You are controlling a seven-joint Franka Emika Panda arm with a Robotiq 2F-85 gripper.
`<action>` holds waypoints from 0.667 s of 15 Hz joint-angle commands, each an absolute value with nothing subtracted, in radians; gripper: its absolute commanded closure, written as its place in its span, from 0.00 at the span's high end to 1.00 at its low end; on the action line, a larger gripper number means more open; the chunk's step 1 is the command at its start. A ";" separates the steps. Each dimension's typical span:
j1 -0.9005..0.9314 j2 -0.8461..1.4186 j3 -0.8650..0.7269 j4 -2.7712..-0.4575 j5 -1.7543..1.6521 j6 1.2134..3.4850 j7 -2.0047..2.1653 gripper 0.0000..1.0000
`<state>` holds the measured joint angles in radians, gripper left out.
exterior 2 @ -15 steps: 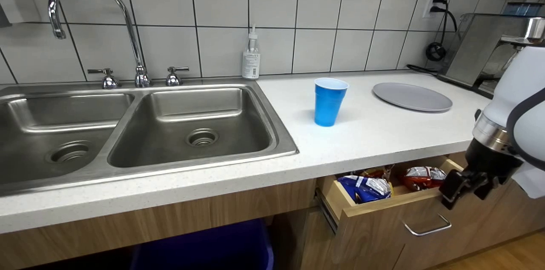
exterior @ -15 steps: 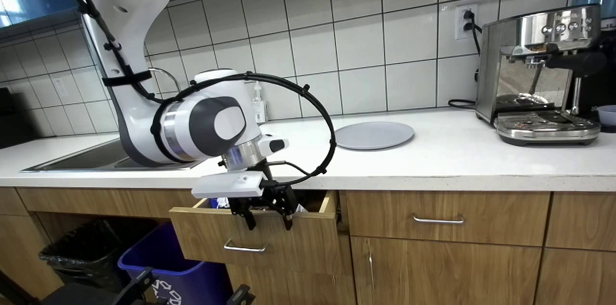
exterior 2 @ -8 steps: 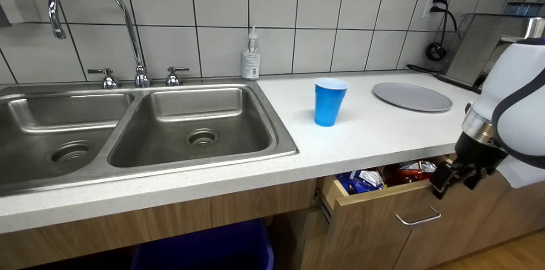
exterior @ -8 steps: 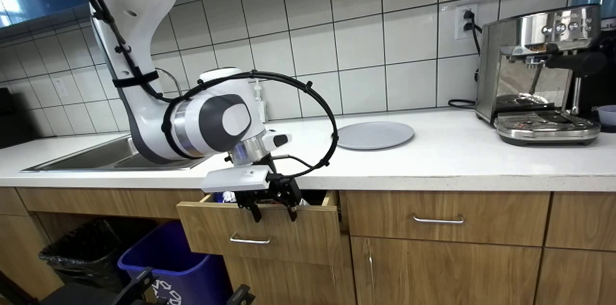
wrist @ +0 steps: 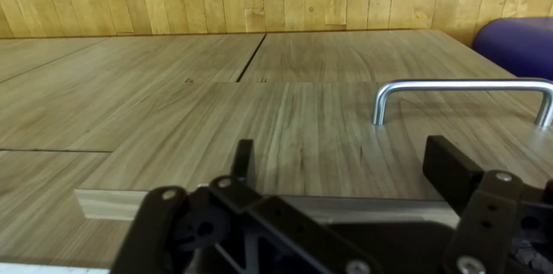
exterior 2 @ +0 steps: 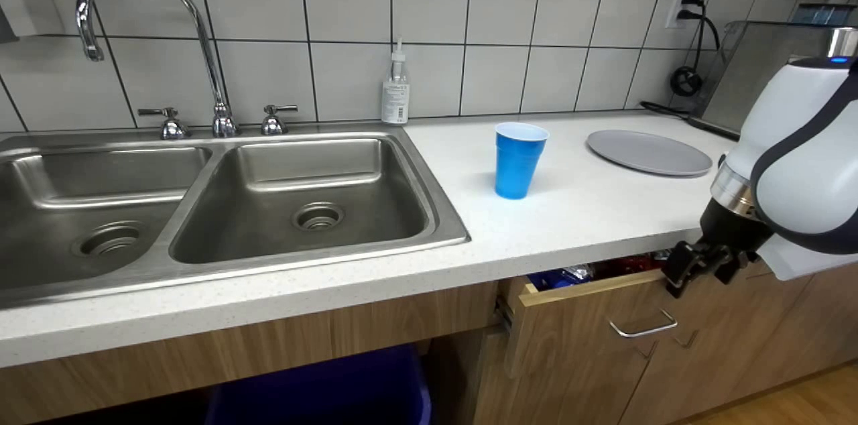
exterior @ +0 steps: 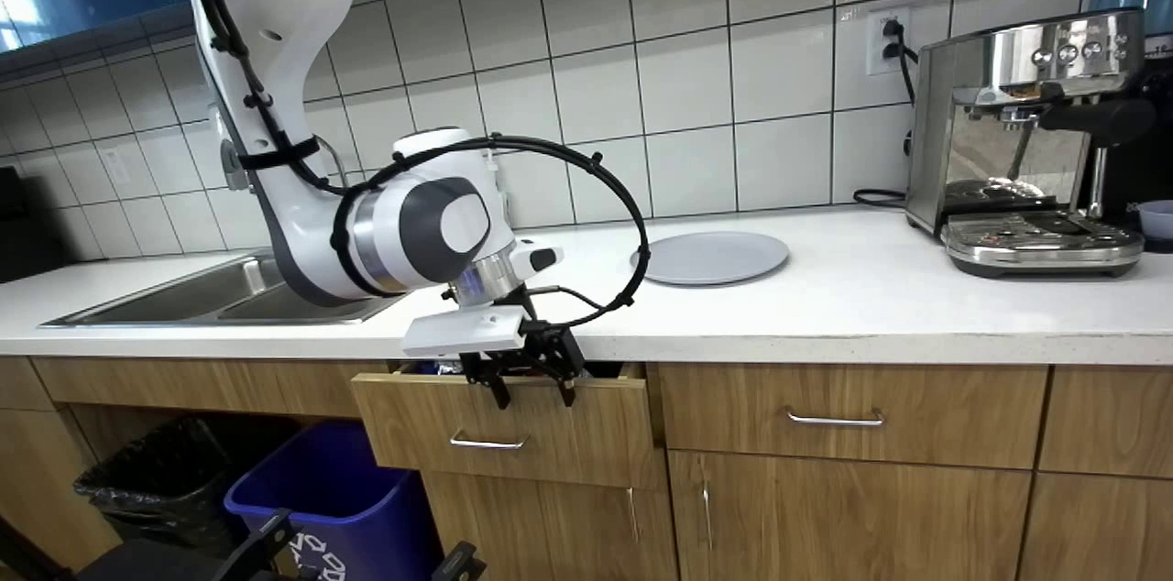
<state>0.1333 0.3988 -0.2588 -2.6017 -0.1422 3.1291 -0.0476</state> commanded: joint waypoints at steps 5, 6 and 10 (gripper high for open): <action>0.136 0.434 -0.263 -2.495 -0.119 3.126 -0.018 1.00; 0.135 0.436 -0.262 -2.489 -0.118 3.125 -0.018 1.00; 0.138 0.442 -0.267 -2.472 -0.120 3.126 -0.018 1.00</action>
